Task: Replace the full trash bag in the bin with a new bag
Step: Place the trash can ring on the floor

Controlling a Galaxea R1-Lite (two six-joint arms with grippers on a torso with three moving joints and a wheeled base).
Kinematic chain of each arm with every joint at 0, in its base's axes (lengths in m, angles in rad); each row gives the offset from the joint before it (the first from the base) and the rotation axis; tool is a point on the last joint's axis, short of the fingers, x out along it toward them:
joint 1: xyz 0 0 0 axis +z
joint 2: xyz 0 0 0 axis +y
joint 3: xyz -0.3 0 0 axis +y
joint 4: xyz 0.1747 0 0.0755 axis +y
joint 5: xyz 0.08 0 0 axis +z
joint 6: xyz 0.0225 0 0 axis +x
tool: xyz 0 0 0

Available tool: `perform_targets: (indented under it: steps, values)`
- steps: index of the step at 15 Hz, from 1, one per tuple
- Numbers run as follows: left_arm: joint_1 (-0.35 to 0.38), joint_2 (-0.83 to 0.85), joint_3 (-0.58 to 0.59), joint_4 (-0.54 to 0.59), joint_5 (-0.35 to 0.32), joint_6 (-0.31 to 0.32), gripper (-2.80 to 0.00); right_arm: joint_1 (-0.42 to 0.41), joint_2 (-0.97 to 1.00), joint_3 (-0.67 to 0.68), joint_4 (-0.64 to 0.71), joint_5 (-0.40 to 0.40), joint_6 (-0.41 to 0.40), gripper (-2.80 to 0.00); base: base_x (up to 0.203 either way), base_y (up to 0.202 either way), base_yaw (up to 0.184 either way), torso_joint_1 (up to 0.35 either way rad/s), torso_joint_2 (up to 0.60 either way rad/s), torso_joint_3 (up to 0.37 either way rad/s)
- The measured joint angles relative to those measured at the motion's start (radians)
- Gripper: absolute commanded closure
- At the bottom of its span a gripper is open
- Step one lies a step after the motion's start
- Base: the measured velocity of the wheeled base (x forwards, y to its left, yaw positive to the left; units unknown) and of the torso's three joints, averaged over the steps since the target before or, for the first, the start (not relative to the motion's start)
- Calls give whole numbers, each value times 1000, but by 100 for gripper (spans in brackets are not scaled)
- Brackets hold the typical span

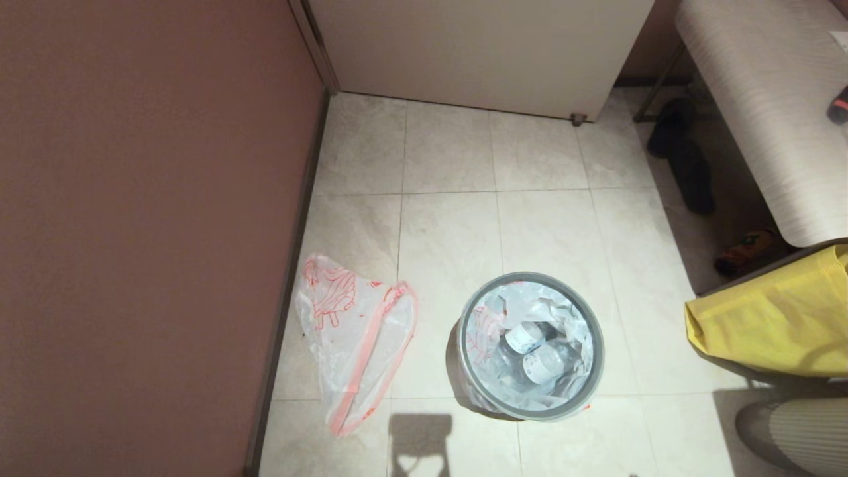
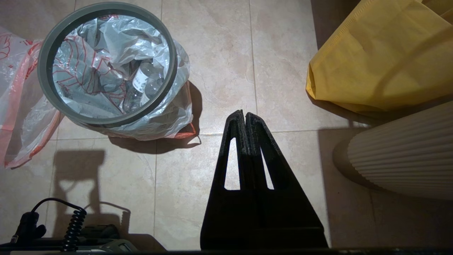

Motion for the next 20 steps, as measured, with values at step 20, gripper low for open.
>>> perform_targets:
  steps: [20]
  values:
    - [0, 0, 0, 0, 0, 0, 0, 1, 249, -287, 81, 59, -26, 0, 0, 0, 0, 0, 0, 0]
